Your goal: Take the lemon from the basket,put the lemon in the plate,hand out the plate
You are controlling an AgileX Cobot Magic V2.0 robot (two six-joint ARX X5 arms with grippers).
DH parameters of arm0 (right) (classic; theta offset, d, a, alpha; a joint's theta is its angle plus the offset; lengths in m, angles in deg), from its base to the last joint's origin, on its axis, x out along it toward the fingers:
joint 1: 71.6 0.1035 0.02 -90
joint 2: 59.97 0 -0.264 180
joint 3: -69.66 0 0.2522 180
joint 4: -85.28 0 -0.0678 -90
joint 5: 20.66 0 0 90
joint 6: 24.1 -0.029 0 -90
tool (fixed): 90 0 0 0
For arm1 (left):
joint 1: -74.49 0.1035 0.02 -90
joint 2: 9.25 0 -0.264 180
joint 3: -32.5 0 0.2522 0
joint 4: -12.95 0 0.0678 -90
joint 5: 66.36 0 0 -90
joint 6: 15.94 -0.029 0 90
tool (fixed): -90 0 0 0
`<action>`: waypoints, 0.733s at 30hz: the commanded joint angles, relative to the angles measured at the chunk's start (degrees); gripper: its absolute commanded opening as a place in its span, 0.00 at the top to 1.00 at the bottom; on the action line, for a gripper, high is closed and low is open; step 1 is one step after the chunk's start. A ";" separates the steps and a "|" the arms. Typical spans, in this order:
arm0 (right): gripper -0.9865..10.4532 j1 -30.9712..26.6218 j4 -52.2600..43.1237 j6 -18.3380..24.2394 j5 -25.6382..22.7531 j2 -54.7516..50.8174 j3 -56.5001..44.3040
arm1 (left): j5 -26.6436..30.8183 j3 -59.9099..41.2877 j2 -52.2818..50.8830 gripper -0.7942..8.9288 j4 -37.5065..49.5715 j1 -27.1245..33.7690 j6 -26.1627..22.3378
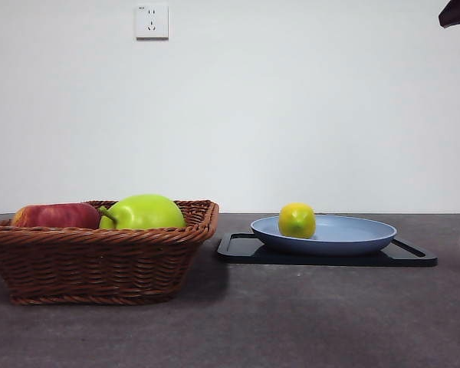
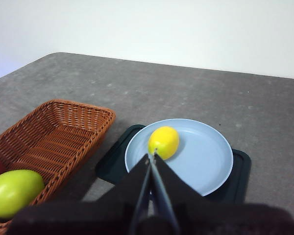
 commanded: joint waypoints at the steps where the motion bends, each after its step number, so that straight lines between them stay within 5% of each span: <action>1: 0.91 0.35 -0.50 -0.74 -0.28 0.09 0.42 | 0.09 0.28 0.00 0.91 0.57 -0.13 0.37; 6: 0.91 0.35 -0.50 -0.76 -0.26 0.09 0.42 | 2.01 0.22 -3.45 0.91 -2.38 -0.11 -3.98; 11: 0.91 0.35 -0.50 -0.74 -0.28 0.09 0.42 | 4.90 -0.94 -12.79 0.91 -6.80 6.32 -4.28; 22: 0.91 0.35 -0.50 -0.74 -0.28 0.09 0.42 | -1.79 -13.46 -18.43 0.91 5.22 22.80 -4.33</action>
